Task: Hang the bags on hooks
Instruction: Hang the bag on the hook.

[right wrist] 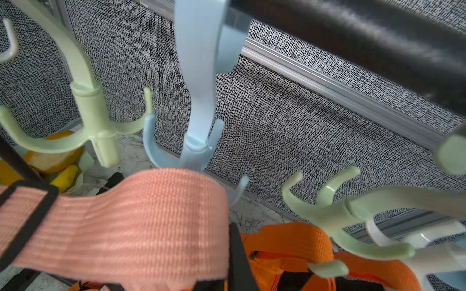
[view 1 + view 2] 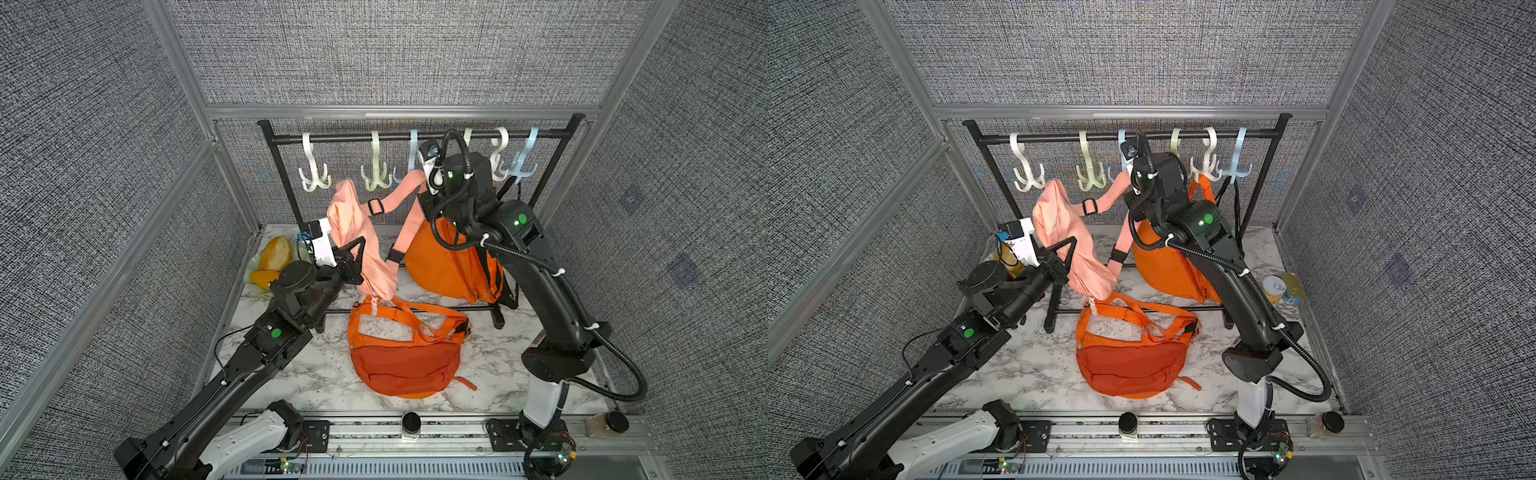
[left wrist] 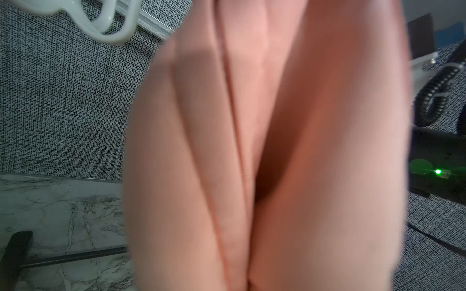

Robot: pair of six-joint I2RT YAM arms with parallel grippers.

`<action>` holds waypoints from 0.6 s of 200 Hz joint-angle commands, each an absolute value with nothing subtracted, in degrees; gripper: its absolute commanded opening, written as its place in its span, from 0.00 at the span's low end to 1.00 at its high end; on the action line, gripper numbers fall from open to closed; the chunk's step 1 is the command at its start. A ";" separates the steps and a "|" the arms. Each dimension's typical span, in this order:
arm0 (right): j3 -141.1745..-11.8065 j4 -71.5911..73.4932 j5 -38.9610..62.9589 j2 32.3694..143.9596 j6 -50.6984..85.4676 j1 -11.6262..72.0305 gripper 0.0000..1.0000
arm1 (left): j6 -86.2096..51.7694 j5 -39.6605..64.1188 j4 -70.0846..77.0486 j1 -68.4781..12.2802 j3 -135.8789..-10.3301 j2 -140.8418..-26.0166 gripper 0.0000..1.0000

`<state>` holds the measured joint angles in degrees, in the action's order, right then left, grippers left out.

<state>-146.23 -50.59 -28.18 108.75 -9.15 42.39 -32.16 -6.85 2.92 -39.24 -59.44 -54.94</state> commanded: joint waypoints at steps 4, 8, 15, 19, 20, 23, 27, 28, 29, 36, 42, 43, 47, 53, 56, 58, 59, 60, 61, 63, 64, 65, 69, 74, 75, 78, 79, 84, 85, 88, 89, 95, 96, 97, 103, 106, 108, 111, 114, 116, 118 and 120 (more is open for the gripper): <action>-147.79 -51.37 -26.58 110.20 -9.62 41.53 0.00 | -32.04 -4.88 4.80 -38.48 -60.70 -55.42 0.00; -147.93 -51.41 -25.96 110.42 -9.27 41.14 0.00 | -32.06 -4.55 4.74 -38.32 -60.93 -55.73 0.00; -148.30 -51.69 -25.19 111.02 -8.67 40.64 0.00 | -32.25 -4.03 4.69 -37.88 -61.33 -56.17 0.00; -148.75 -52.03 -24.73 111.37 -8.40 40.42 0.00 | -32.41 -3.64 4.70 -37.57 -61.49 -56.46 0.00; -148.86 -52.12 -24.67 111.50 -8.29 40.38 0.00 | -32.46 -3.53 4.68 -37.46 -61.55 -56.53 0.00; -149.18 -52.38 -24.35 111.77 -8.08 40.23 0.00 | -32.63 -3.05 4.73 -37.19 -61.67 -56.74 0.00; -149.56 -52.82 -24.01 112.21 -7.81 40.09 0.00 | -32.96 -2.37 4.60 -36.70 -61.91 -57.00 0.00; -149.62 -52.91 -24.00 112.27 -7.68 40.04 0.00 | -33.05 -2.20 4.59 -36.54 -61.93 -57.11 0.00; -149.65 -53.00 -23.95 112.34 -7.62 40.02 0.00 | -33.14 -2.06 4.53 -36.42 -61.99 -57.16 0.00; -149.91 -53.49 -23.67 112.80 -7.18 39.90 0.00 | -33.92 -0.92 4.40 -35.38 -62.26 -57.70 0.00; -149.78 -53.83 -23.43 113.10 -6.91 39.90 0.00 | -34.56 0.18 4.53 -34.47 -62.39 -58.08 0.00; -149.77 -53.90 -23.41 113.11 -6.88 39.90 0.00 | -34.73 0.40 4.55 -34.33 -62.40 -58.13 0.00; -149.64 -54.15 -23.19 113.24 -6.73 39.90 0.00 | -35.20 1.05 4.67 -33.75 -62.40 -58.38 0.00; -149.51 -54.59 -23.04 113.37 -6.47 39.90 0.00 | -35.85 2.22 4.94 -32.82 -62.40 -58.69 0.00; -149.43 -54.83 -23.06 113.50 -6.42 39.85 0.00 | -36.12 2.75 5.05 -32.46 -62.33 -58.83 0.00; -149.42 -54.99 -23.04 113.54 -6.35 39.82 0.00 | -36.30 3.08 5.15 -32.20 -62.32 -58.94 0.00; -149.37 -55.10 -22.99 113.59 -6.34 39.82 0.00 | -36.34 3.30 5.21 -32.09 -62.32 -58.96 0.00; -149.35 -55.19 -23.01 113.57 -6.33 39.82 0.00 | -36.36 3.50 5.33 -32.00 -62.27 -59.05 0.00; -149.29 -55.28 -23.02 113.61 -6.29 39.82 0.00 | -36.46 3.59 5.39 -31.86 -62.27 -59.10 0.00; -149.21 -55.46 -22.94 113.57 -6.21 39.81 0.00 | -36.65 4.02 5.48 -31.65 -62.26 -59.20 0.00; -149.18 -55.55 -22.94 113.65 -6.18 39.81 0.00 | -36.74 4.21 5.51 -31.56 -62.24 -59.31 0.00; -149.12 -55.59 -22.89 113.69 -6.17 39.81 0.00 | -36.83 4.34 5.52 -31.42 -62.28 -59.32 0.00; -148.90 -55.84 -22.84 113.65 -6.02 39.81 0.00 | -37.10 4.95 5.64 -31.04 -62.31 -59.58 0.00; -148.60 -56.17 -22.61 113.57 -5.89 39.73 0.00 | -37.44 5.55 5.76 -30.73 -62.31 -59.96 0.00; -148.48 -56.26 -22.55 113.61 -5.85 39.68 0.00 | -37.49 5.68 5.78 -30.66 -62.27 -59.99 0.00; -148.28 -56.39 -22.36 113.52 -5.70 39.64 0.00 | -37.63 6.03 5.80 -30.52 -62.23 -60.17 0.00; -148.19 -56.41 -22.30 113.45 -5.66 39.60 0.00 | -37.67 6.13 5.84 -30.46 -62.23 -60.23 0.00; -147.72 -56.51 -22.01 113.27 -5.53 39.51 0.00 | -37.86 6.55 6.04 -30.30 -62.18 -60.50 0.00; -147.60 -56.51 -21.95 113.24 -5.49 39.49 0.00 | -37.91 6.61 6.09 -30.27 -62.16 -60.57 0.00; -147.23 -56.49 -21.76 113.02 -5.44 39.47 0.00 | -38.03 6.83 6.21 -30.24 -62.10 -60.66 0.00; -147.14 -56.50 -21.73 112.98 -5.40 39.46 0.00 | -38.09 6.88 6.27 -30.24 -62.03 -60.74 0.00; -146.30 -56.44 -21.58 112.59 -5.35 39.31 0.00 | -38.22 7.17 6.58 -30.26 -61.84 -60.88 0.00; -146.14 -56.43 -21.56 112.50 -5.35 39.30 0.00 | -38.27 7.19 6.63 -30.25 -61.82 -60.89 0.00; -146.02 -56.43 -21.55 112.41 -5.36 39.29 0.00 | -38.30 7.20 6.65 -30.29 -61.76 -60.90 0.00; -145.21 -56.27 -21.37 111.96 -5.33 39.22 0.00 | -38.48 7.39 6.96 -30.24 -61.49 -60.86 0.00; -144.80 -56.21 -21.32 111.73 -5.35 39.20 0.00 | -38.57 7.47 7.07 -30.23 -61.32 -60.82 0.00; -144.55 -56.17 -21.28 111.63 -5.34 39.16 0.00 | -38.58 7.47 7.06 -30.23 -61.28 -60.82 0.00; -144.02 -56.10 -21.23 111.31 -5.24 39.11 0.00 | -38.74 7.58 7.19 -30.30 -61.07 -60.88 0.00; -143.71 -56.08 -21.14 111.10 -5.19 39.03 0.00 | -38.75 7.54 7.16 -30.24 -60.94 -60.84 0.00; -143.48 -56.03 -21.08 110.99 -5.23 38.98 0.00 | -38.76 7.42 7.20 -30.24 -60.85 -60.82 0.00; -143.27 -56.06 -21.05 110.87 -5.22 38.95 0.00 | -38.85 7.46 7.20 -30.26 -60.76 -60.84 0.00; -143.09 -56.03 -20.97 110.73 -5.26 38.94 0.00 | -38.85 7.40 7.25 -30.24 -60.67 -60.89 0.00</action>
